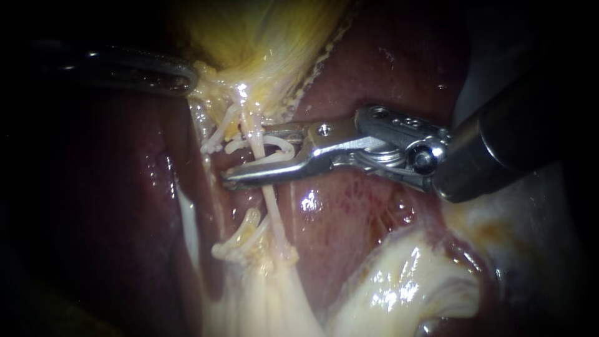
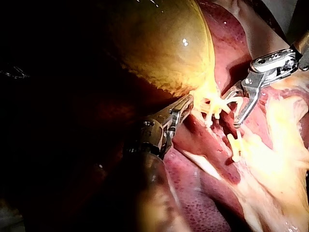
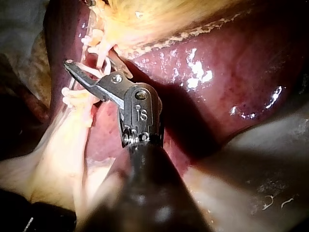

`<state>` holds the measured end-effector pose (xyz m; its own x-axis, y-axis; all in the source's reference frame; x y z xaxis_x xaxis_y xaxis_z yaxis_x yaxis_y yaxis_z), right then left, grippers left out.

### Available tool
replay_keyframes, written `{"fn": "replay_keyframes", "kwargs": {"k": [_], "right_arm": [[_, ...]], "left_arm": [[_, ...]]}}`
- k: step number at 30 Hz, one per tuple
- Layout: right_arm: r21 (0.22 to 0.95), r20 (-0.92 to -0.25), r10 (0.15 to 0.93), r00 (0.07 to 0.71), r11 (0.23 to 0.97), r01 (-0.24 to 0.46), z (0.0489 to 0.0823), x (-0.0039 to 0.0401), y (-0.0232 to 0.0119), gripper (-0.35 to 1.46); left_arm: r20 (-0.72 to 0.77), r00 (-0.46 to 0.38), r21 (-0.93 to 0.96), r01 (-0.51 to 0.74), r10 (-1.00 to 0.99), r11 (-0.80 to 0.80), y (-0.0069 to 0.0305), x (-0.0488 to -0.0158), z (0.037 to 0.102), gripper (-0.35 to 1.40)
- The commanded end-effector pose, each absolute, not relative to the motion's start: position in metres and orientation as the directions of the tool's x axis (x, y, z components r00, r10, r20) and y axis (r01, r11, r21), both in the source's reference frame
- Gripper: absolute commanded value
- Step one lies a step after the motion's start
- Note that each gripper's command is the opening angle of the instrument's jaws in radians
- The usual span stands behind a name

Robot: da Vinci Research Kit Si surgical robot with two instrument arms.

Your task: Clipping first clip right tube

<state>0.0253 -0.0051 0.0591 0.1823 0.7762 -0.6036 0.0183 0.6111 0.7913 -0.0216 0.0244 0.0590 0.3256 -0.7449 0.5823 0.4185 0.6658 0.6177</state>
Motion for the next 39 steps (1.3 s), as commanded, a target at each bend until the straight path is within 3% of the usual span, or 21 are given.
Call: {"fn": "replay_keyframes", "kwargs": {"k": [1,12,23,39], "right_arm": [[0.792,-0.603,0.776,0.183,0.611,0.019,0.0591,0.0253,-0.0052,0.5],[0.782,-0.617,0.762,0.198,0.621,0.045,0.0593,0.0244,-0.0082,0.48],[0.813,-0.579,0.772,0.261,0.57,0.118,0.0601,0.0237,-0.0132,0.47],[0.806,-0.589,0.761,0.27,0.578,0.13,0.0608,0.0234,-0.0151,0.42]], "left_arm": [[0.583,0.326,0.617,0.419,-0.745,0.666,0.0244,-0.0215,0.059,-0.35],[0.583,0.326,0.617,0.419,-0.744,0.666,0.0244,-0.0215,0.059,-0.35],[0.583,0.326,0.617,0.418,-0.744,0.667,0.0243,-0.0214,0.059,-0.35],[0.583,0.326,0.617,0.418,-0.744,0.667,0.0243,-0.0213,0.059,-0.35]]}}
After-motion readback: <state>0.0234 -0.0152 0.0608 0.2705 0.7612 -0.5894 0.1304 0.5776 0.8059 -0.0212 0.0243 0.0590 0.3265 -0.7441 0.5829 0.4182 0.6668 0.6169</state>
